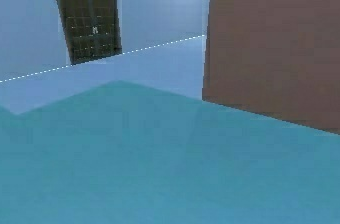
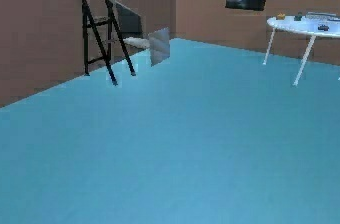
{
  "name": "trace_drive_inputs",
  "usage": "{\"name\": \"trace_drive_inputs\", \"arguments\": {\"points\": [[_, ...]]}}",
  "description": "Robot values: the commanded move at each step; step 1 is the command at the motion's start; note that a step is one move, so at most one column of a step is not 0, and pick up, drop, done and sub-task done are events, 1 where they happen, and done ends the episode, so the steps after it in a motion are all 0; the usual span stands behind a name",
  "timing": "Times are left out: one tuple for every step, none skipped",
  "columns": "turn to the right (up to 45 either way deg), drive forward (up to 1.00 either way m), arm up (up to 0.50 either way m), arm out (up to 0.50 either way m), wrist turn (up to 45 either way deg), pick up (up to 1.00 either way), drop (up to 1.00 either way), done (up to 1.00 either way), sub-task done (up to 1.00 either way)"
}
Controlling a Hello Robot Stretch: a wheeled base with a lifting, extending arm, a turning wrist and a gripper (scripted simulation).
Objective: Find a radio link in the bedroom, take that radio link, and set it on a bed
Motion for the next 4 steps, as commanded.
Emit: {"name": "trace_drive_inputs", "arguments": {"points": [[0.0,1.00,0.00,0.00,0.0,0.00,0.00,0.00,0.00],[0.0,1.00,0.00,0.00,0.0,0.00,0.00,0.00,0.00],[0.0,1.00,0.00,0.00,0.0,0.00,0.00,0.00,0.00],[0.0,0.40,0.00,0.00,0.0,0.00,0.00,0.00,0.00]]}}
